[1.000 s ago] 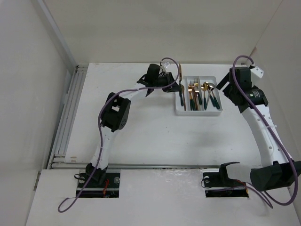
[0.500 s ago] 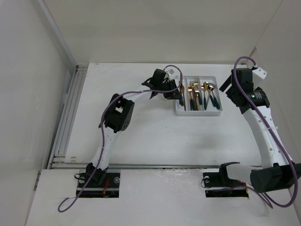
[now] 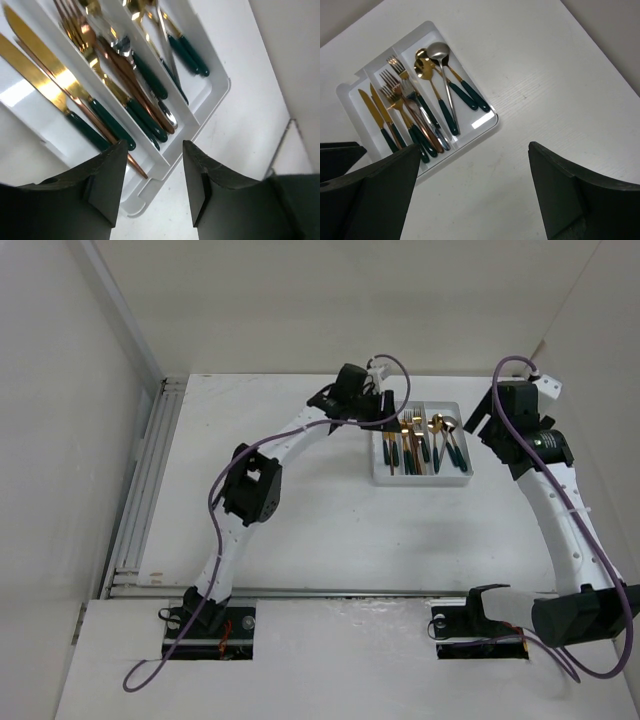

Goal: Sort the eating utensils into containers

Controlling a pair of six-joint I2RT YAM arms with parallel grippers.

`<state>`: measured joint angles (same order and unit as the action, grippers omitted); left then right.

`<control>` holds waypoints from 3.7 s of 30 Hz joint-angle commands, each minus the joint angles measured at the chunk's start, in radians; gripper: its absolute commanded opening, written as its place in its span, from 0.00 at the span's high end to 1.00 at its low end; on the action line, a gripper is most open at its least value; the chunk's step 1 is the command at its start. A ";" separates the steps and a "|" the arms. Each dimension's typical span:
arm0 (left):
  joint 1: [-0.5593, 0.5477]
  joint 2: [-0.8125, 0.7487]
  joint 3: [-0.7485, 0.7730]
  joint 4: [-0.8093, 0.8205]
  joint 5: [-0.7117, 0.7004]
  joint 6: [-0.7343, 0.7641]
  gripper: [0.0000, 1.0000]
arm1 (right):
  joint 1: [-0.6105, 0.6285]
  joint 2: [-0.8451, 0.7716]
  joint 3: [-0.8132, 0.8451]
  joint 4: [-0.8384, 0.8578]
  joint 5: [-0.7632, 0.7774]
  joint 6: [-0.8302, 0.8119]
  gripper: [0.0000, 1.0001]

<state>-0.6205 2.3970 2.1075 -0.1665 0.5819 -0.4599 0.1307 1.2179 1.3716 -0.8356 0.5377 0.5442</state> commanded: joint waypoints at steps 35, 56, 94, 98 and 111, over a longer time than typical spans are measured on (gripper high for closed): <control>0.571 -0.560 -0.891 -0.395 -0.656 0.882 0.51 | 0.325 0.149 -0.068 0.254 -0.027 -0.116 0.01; 0.541 -0.357 -0.215 -0.627 -0.047 0.564 1.00 | 0.316 0.155 0.012 0.193 0.048 -0.098 0.01; 0.070 0.027 -0.209 0.351 0.136 -0.355 0.90 | 0.116 0.015 -0.029 0.023 0.139 0.028 0.01; 0.070 0.036 -0.166 0.303 0.127 -0.309 0.69 | 0.116 0.026 -0.020 0.023 0.139 0.008 0.01; 0.081 -0.053 0.020 0.197 0.075 -0.165 0.48 | -0.003 0.058 0.000 0.136 -0.034 -0.111 0.00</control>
<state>-0.5526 2.4508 2.0113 0.0429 0.6811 -0.7097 0.1802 1.2572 1.3392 -0.7799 0.5892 0.4931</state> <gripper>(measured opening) 0.519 0.998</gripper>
